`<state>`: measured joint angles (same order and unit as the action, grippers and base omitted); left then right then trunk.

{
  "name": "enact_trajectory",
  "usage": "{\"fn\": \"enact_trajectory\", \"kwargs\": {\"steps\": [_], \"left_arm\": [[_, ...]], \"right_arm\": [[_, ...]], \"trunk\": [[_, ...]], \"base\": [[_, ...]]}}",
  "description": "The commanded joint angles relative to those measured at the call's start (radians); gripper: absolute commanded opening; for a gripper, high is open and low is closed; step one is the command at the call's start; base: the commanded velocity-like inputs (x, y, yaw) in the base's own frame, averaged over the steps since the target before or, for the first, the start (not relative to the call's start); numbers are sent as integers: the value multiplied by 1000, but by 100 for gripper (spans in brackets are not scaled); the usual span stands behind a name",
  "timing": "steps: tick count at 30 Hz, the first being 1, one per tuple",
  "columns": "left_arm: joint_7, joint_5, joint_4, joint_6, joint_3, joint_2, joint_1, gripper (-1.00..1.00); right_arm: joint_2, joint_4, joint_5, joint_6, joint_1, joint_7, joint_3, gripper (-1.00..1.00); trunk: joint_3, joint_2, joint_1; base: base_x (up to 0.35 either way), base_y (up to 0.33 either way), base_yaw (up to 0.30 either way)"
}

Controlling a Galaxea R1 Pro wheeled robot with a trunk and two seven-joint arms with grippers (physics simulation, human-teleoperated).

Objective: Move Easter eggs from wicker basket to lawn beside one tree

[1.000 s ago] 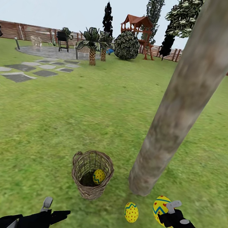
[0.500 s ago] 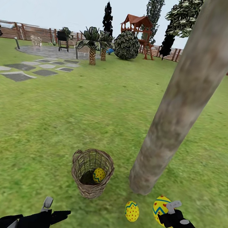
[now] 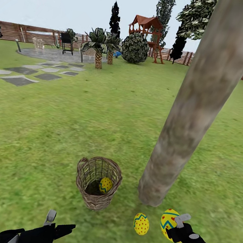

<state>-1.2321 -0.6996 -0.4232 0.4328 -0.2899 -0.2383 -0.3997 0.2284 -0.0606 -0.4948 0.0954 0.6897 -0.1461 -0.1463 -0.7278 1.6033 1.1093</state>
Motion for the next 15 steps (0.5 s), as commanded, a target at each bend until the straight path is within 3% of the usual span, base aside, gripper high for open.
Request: {"fn": "enact_trajectory", "kwargs": {"steps": [1, 15], "left_arm": [[-1, -9, 0, 10, -6, -1, -1, 100], [-1, -9, 0, 10, -6, 1, -1, 100]], "right_arm": [[0, -1, -7, 3, 1, -4, -9, -100], [5, -3, -8, 4, -1, -3, -6, -100]], "trunk": [[-4, 8, 4], [-48, 106, 58]], "base": [[0, 0, 0], [0, 0, 0]]}}
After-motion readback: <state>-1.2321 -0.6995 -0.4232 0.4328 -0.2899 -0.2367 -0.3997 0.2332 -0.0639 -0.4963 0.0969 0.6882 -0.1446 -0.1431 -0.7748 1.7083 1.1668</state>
